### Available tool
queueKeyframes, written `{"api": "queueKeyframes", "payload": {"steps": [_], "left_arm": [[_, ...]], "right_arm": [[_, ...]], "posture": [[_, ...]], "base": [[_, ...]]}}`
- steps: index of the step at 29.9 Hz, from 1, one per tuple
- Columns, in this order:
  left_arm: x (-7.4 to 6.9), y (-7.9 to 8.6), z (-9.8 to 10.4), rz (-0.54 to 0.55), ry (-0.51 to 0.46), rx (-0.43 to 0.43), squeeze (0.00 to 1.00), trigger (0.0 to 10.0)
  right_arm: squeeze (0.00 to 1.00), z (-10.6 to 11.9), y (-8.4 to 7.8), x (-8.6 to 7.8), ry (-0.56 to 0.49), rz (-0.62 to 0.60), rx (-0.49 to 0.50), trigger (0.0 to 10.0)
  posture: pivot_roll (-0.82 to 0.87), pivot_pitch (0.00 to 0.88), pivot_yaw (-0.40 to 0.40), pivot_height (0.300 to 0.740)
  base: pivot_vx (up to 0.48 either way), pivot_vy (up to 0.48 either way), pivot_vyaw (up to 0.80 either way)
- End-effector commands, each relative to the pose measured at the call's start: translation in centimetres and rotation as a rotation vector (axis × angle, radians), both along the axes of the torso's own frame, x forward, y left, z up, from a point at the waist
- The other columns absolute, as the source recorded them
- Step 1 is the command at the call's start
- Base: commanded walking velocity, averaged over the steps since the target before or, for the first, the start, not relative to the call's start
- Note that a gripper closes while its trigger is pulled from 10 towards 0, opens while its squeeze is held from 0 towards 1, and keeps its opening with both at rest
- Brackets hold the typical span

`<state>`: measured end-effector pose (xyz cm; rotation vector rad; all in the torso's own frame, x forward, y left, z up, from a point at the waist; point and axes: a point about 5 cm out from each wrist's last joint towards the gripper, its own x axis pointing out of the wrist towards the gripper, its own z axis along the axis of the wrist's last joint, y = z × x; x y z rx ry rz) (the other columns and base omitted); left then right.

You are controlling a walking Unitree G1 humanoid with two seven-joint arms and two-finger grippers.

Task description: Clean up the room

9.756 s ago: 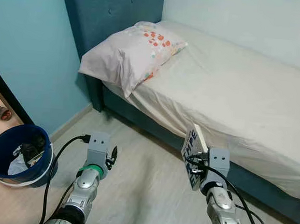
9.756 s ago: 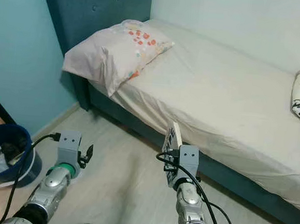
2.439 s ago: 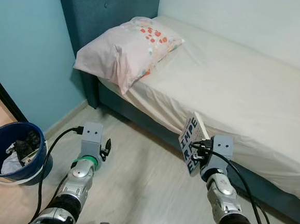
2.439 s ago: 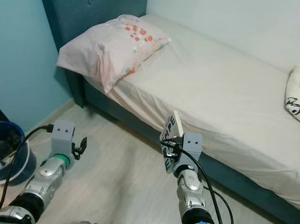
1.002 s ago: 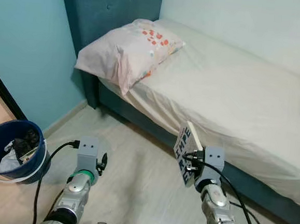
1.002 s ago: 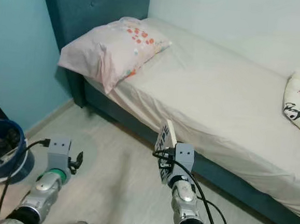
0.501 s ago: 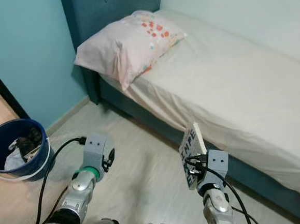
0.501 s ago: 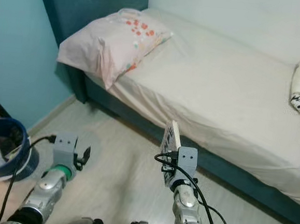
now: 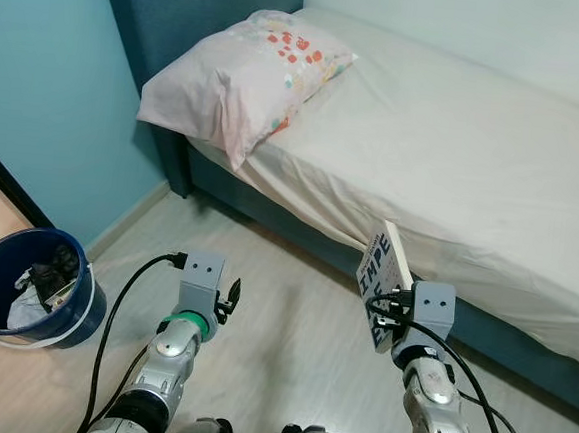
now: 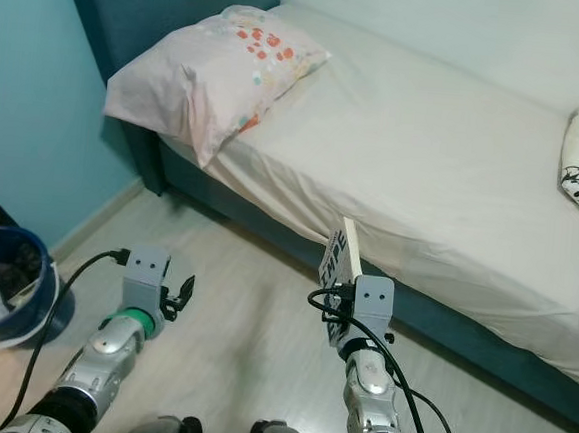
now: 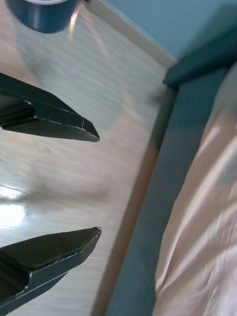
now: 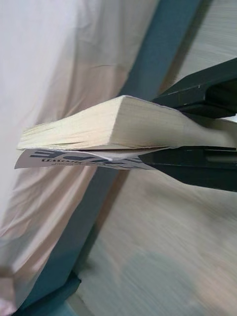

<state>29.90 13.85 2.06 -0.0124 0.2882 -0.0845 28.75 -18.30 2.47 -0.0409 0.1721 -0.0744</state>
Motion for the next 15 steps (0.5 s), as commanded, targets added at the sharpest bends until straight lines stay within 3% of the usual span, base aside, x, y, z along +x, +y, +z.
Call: {"api": "queueKeyframes", "payload": {"steps": [1, 7, 12, 13, 15], "left_arm": [[-0.7, 1.0, -0.8, 0.06, 0.037, -0.023, 0.0, 10.0], [-1.9, 2.5, -1.2, 0.094, 0.023, 0.009, 0.0, 10.0], [-2.0, 2.1, -1.2, 0.055, 0.029, 0.013, 0.0, 10.0], [-1.9, 1.8, -1.0, 0.038, 0.025, 0.011, 0.0, 10.0], [-1.6, 1.4, -0.7, 0.033, 0.016, 0.009, 0.0, 10.0]], "right_arm": [[0.0, 0.5, 0.2, 0.4, -0.022, 0.019, -0.011, 10.0], [0.0, 0.3, 1.3, 0.4, -0.005, 0.061, 0.007, 10.0], [0.0, 0.1, 1.6, 0.5, 0.015, 0.095, 0.005, 10.0], [0.0, 0.1, 1.4, 0.5, 0.018, 0.1, 0.003, 10.0], [0.0, 0.2, 1.2, 0.5, 0.012, 0.093, 0.001, 10.0]], "posture": [[0.05, 0.126, 0.04, 0.737], [0.08, 0.125, -0.017, 0.737], [0.09, 0.137, -0.029, 0.737], [0.09, 0.102, -0.026, 0.737], [0.08, 0.117, -0.007, 0.737]], "base": [[0.0, 0.0, 0.0], [0.0, 0.0, 0.0], [0.0, -0.295, 0.0], [0.0, -0.48, 0.0], [0.0, 0.0, 0.0]]}}
